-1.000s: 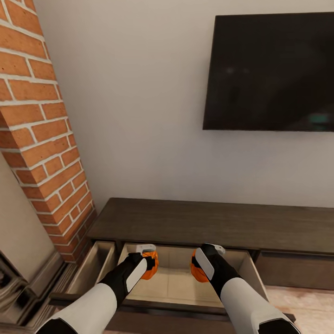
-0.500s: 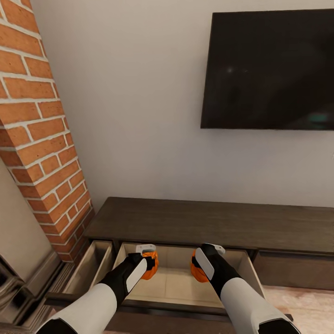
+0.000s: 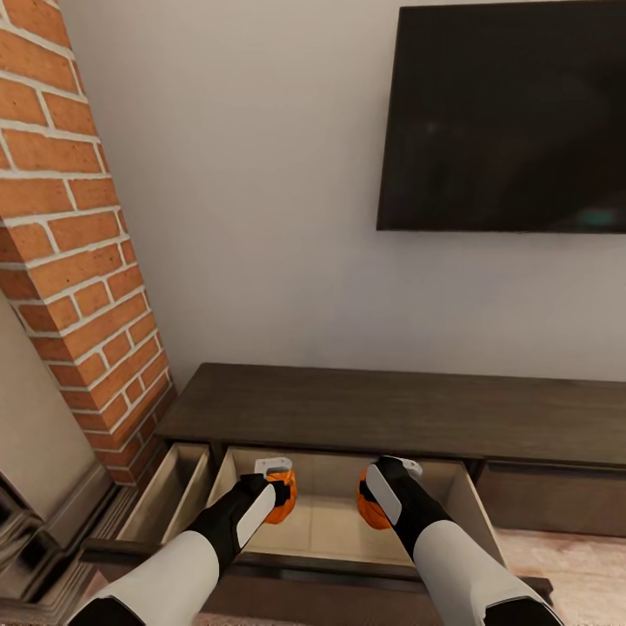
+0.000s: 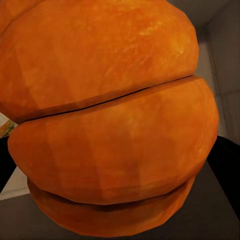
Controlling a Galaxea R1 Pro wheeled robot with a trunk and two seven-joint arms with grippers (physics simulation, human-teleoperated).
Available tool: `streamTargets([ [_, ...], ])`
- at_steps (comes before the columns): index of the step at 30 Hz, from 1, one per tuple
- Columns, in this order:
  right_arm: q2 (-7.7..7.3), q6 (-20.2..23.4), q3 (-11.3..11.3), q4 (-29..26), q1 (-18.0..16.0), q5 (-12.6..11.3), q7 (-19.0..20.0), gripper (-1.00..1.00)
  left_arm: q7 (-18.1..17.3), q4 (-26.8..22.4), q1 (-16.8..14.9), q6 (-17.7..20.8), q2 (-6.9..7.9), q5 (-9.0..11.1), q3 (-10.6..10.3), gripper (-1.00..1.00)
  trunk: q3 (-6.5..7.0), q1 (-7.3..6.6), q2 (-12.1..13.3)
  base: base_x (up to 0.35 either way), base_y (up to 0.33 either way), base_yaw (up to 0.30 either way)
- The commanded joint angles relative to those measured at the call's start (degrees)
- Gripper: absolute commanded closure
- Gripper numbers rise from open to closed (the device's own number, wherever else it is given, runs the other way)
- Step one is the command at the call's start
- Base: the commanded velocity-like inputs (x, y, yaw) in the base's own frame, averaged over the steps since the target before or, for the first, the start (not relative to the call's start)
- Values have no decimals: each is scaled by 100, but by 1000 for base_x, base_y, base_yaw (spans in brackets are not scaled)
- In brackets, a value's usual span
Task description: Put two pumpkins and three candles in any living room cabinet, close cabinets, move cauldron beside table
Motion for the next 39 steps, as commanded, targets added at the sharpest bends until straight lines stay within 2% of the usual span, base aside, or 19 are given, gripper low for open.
streamTargets([
  [1, 0, 18, 18, -8, -4, -33, -43, 100, 51, -8, -5, 15, 0, 23, -22, 100, -24, 21, -44, 0, 0, 0],
  [30, 0, 18, 18, -8, -4, -33, -43, 100, 6, -8, 7, -148, 0, 23, -25, 100, -545, 658, -1207, 0, 0, 0],
  [39, 0, 18, 18, -8, -4, -33, -43, 100, -3, -8, 22, -148, 0, 19, -31, 100, -545, 658, -1207, 25, 0, 0],
])
